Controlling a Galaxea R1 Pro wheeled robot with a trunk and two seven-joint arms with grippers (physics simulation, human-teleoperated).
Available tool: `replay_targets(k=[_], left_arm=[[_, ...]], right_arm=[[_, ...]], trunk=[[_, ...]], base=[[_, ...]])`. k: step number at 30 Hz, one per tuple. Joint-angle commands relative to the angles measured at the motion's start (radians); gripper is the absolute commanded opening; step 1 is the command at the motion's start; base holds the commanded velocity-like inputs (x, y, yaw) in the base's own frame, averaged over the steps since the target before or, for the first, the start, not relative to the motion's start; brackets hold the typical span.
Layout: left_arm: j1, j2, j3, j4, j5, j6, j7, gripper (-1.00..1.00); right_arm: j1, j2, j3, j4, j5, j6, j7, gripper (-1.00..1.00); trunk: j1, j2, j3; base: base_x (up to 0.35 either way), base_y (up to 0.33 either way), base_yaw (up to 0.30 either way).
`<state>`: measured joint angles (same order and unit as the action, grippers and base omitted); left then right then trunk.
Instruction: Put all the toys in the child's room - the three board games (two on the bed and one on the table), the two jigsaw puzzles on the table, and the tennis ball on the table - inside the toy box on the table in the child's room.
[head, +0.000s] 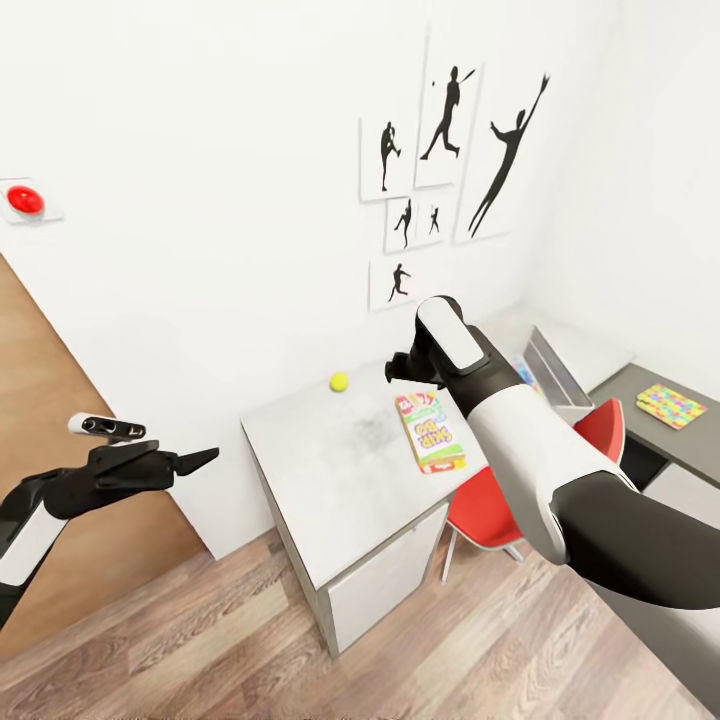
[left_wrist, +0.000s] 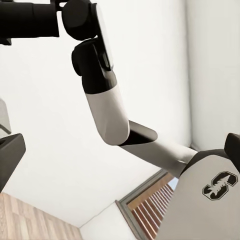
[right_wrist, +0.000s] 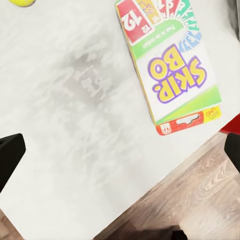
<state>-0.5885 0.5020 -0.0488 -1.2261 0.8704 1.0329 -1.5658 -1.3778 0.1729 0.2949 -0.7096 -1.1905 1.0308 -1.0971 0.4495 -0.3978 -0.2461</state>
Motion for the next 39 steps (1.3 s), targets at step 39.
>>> replay_targets(k=[39], left_arm=[[-0.001, 0.001, -0.004, 0.004, 0.001, 0.010, -0.005, 1.00]], right_arm=[[0.000, -0.012, 0.002, 0.081, 0.085, -0.021, 0.000, 1.00]], trunk=[[0.001, -0.002, -0.066]], base=[[0.000, 0.000, 0.000]])
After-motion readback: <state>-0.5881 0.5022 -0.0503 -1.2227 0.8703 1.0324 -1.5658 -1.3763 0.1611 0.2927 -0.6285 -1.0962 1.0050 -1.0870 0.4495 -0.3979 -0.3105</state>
